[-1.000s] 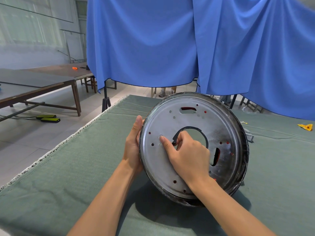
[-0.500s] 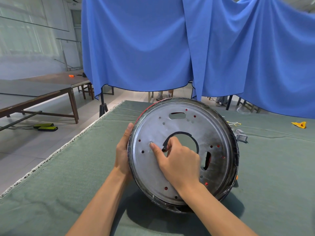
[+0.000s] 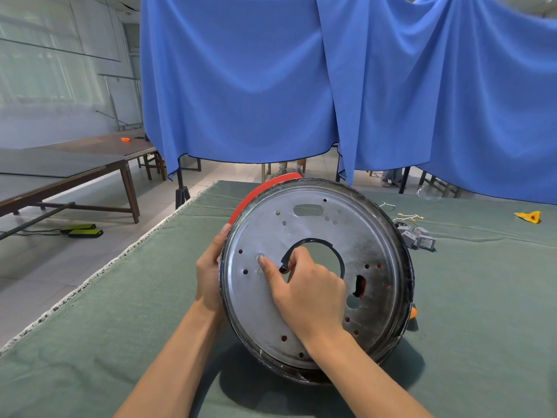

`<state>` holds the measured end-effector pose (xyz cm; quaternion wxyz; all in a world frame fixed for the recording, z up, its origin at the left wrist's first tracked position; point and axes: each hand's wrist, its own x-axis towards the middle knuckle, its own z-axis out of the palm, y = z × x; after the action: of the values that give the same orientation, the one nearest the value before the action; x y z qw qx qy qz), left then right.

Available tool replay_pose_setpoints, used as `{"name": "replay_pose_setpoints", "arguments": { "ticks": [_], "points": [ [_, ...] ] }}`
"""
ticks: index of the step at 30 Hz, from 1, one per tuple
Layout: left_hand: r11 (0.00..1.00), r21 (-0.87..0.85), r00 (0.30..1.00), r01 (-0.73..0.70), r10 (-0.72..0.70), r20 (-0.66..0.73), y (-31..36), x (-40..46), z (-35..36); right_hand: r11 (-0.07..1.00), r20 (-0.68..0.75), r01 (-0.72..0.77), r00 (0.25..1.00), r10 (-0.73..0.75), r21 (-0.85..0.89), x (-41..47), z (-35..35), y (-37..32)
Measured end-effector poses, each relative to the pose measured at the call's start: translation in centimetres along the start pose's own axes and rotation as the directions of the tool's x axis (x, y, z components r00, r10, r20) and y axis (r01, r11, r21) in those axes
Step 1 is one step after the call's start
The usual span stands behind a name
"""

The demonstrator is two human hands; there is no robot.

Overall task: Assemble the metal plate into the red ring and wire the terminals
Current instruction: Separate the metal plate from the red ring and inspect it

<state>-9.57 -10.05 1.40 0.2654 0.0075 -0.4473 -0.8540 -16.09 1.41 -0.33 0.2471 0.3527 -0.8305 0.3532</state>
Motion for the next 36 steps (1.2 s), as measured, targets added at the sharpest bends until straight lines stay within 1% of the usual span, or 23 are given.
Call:
{"name": "replay_pose_setpoints", "arguments": {
  "ticks": [5,8,12,16,19,23,28,32,36],
  "points": [
    [1.000,-0.002,1.000,0.004,-0.004,0.007,-0.1,0.1,-0.2,1.000,-0.011,0.000,1.000,0.000,0.001,0.1,-0.1,0.1],
    [1.000,-0.002,1.000,0.017,-0.017,0.004,-0.1,0.2,-0.2,1.000,-0.052,0.026,0.998,-0.026,-0.001,0.1,-0.4,0.0],
    [1.000,-0.013,1.000,0.023,-0.023,-0.002,-0.1,0.2,-0.1,0.999,-0.055,0.045,0.997,-0.046,-0.013,0.2,-0.7,-0.1],
    [0.998,-0.034,0.998,0.051,-0.050,0.028,0.0,0.1,0.1,0.998,-0.071,0.053,0.996,-0.056,-0.038,0.5,-0.8,-0.2],
    [0.997,-0.036,0.998,0.066,-0.066,0.004,0.0,0.1,0.2,0.998,-0.068,0.052,0.996,-0.054,-0.029,0.8,-0.7,0.1],
    [0.998,0.003,0.998,0.058,-0.058,-0.012,0.1,0.0,0.5,0.998,-0.065,0.053,0.996,-0.054,-0.013,1.0,-0.5,0.4],
    [0.998,0.010,0.998,0.056,-0.055,-0.034,0.3,-0.3,0.8,0.999,-0.022,0.043,0.999,-0.043,-0.022,0.9,-0.4,0.8],
    [0.997,0.035,0.997,0.069,-0.068,-0.022,0.5,-0.5,1.1,0.999,0.008,0.033,0.999,-0.033,-0.014,0.7,-0.5,0.9],
    [0.993,0.109,0.999,0.049,-0.049,-0.002,0.7,-0.7,1.3,1.000,0.003,0.025,1.000,-0.025,-0.003,0.8,-0.7,0.8]
  ]
}}
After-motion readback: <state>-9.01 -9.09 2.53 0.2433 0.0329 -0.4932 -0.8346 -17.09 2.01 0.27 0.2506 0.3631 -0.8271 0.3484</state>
